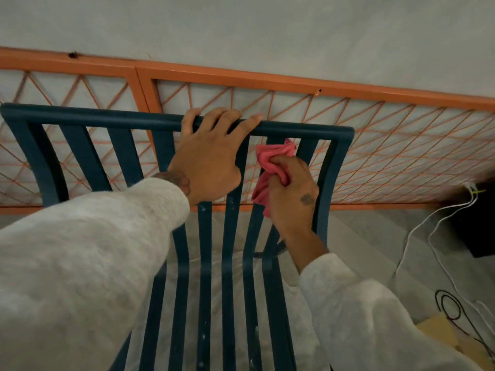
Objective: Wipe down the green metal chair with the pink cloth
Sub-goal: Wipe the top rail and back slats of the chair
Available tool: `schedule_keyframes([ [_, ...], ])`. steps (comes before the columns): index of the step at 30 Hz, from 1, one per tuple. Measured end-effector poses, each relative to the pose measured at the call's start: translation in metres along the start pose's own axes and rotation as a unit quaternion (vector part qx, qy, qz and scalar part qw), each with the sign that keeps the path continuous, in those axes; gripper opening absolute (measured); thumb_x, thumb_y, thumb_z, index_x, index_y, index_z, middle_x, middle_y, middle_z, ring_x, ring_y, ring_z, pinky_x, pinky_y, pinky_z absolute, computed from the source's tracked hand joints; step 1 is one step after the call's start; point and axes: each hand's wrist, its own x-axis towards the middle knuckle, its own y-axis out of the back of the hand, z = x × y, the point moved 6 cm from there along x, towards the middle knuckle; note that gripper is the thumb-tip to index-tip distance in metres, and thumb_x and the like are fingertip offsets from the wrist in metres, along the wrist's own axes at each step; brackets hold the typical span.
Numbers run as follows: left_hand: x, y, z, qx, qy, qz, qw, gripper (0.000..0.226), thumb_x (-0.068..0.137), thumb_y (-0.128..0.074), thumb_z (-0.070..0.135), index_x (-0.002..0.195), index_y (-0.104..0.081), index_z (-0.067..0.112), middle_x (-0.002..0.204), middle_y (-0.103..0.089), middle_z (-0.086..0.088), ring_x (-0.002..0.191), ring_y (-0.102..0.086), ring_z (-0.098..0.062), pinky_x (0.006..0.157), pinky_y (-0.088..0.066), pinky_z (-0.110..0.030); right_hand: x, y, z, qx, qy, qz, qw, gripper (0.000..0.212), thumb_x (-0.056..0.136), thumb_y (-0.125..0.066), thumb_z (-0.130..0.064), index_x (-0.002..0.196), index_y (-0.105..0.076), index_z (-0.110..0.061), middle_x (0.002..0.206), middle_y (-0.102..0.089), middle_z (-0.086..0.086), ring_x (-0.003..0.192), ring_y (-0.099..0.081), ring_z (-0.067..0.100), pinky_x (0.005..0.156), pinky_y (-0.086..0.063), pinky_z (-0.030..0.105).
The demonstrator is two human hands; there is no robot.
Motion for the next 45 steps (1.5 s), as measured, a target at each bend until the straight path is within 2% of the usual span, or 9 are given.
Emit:
schedule_keyframes([
  [5, 0.0, -0.002, 0.0, -0.007, 0.0, -0.004, 1.0, 0.091, 0.071, -0.063, 0.025, 0.151, -0.02, 0.034, 0.148, -0.035, 0.003, 0.14, -0.027, -0.023, 0.115, -0.007, -0.056, -0.018, -0.008, 0.005, -0.001, 0.006, 0.005, 1.0, 0.036, 0.089, -0.058, 0.006, 0.119, -0.068, -0.012, 0.114, -0.064, 0.004, 0.095, -0.061, 0.01, 0.082, -0.048, 0.011],
  [12, 0.0, -0.004, 0.001, -0.006, -0.006, 0.007, 1.0, 0.089, 0.07, -0.062, 0.026, 0.15, -0.023, 0.031, 0.147, -0.036, 0.002, 0.14, -0.028, -0.024, 0.115, -0.007, -0.055, -0.085, -0.031, 0.071, 0.061, -0.351, -0.092, 0.93, 0.031, 0.101, -0.045, -0.002, 0.103, -0.066, -0.024, 0.092, -0.064, -0.008, 0.069, -0.062, 0.0, 0.055, -0.047, 0.006],
  [14, -0.001, -0.004, 0.0, -0.004, -0.005, 0.012, 1.0, 0.09, 0.07, -0.062, 0.025, 0.15, -0.023, 0.03, 0.147, -0.037, 0.001, 0.14, -0.028, -0.024, 0.115, -0.007, -0.055, -0.077, -0.03, 0.063, 0.057, -0.359, -0.09, 0.927, 0.032, 0.099, -0.046, 0.001, 0.102, -0.067, -0.022, 0.098, -0.067, -0.005, 0.08, -0.067, 0.005, 0.067, -0.055, 0.014],
  [18, -0.001, -0.002, 0.001, -0.002, -0.002, 0.026, 1.0, 0.089, 0.069, -0.062, 0.023, 0.15, -0.025, 0.03, 0.146, -0.037, 0.001, 0.139, -0.029, -0.024, 0.115, -0.008, -0.055, -0.031, -0.01, 0.016, 0.121, -0.292, -0.06, 0.947, 0.029, 0.098, -0.049, 0.0, 0.101, -0.065, -0.024, 0.081, -0.069, -0.006, 0.058, -0.07, 0.009, 0.052, -0.06, 0.029],
  [24, -0.001, -0.001, 0.002, -0.004, 0.003, 0.024, 1.0, 0.086, 0.069, -0.061, 0.025, 0.149, -0.028, 0.03, 0.144, -0.04, 0.002, 0.138, -0.031, -0.024, 0.114, -0.011, -0.055, 0.0, -0.001, -0.014, 0.103, -0.16, 0.005, 0.982, 0.036, 0.089, -0.052, 0.009, 0.103, -0.066, -0.02, 0.098, -0.066, -0.008, 0.08, -0.062, -0.006, 0.067, -0.048, 0.008],
  [32, -0.001, 0.001, 0.001, -0.01, 0.003, 0.01, 1.0, 0.086, 0.072, -0.06, 0.026, 0.149, -0.024, 0.032, 0.145, -0.038, 0.005, 0.138, -0.029, -0.022, 0.114, -0.01, -0.056, -0.08, -0.028, 0.067, 0.126, -0.415, -0.144, 0.889, 0.031, 0.099, -0.045, 0.002, 0.109, -0.066, -0.018, 0.099, -0.068, 0.006, 0.075, -0.064, 0.014, 0.056, -0.052, 0.016],
  [35, -0.001, 0.001, 0.001, -0.014, 0.004, 0.004, 1.0, 0.086, 0.073, -0.059, 0.027, 0.15, -0.021, 0.034, 0.146, -0.035, 0.006, 0.139, -0.027, -0.02, 0.115, -0.009, -0.055, -0.079, -0.016, 0.069, 0.068, -0.368, -0.224, 0.9, 0.046, 0.095, -0.05, 0.006, 0.115, -0.062, -0.035, 0.113, -0.065, -0.007, 0.098, -0.065, 0.014, 0.071, -0.046, 0.018],
  [41, -0.001, 0.0, 0.001, -0.014, 0.005, -0.002, 1.0, 0.087, 0.073, -0.059, 0.029, 0.151, -0.02, 0.034, 0.149, -0.034, 0.005, 0.14, -0.026, -0.021, 0.115, -0.006, -0.055, -0.014, 0.043, 0.001, 0.293, -0.278, -0.18, 0.897, 0.056, 0.087, -0.056, 0.011, 0.129, -0.057, -0.026, 0.112, -0.073, 0.01, 0.1, -0.072, 0.032, 0.089, -0.056, 0.047],
  [45, -0.001, 0.003, 0.0, -0.025, 0.004, -0.013, 1.0, 0.086, 0.072, -0.055, 0.035, 0.151, -0.02, 0.035, 0.151, -0.033, 0.004, 0.141, -0.025, -0.021, 0.116, -0.006, -0.055, 0.048, 0.078, -0.055, 0.298, -0.117, -0.095, 0.943, 0.039, 0.093, -0.054, 0.004, 0.129, -0.055, -0.01, 0.099, -0.075, -0.006, 0.092, -0.07, 0.01, 0.08, -0.054, 0.024],
])
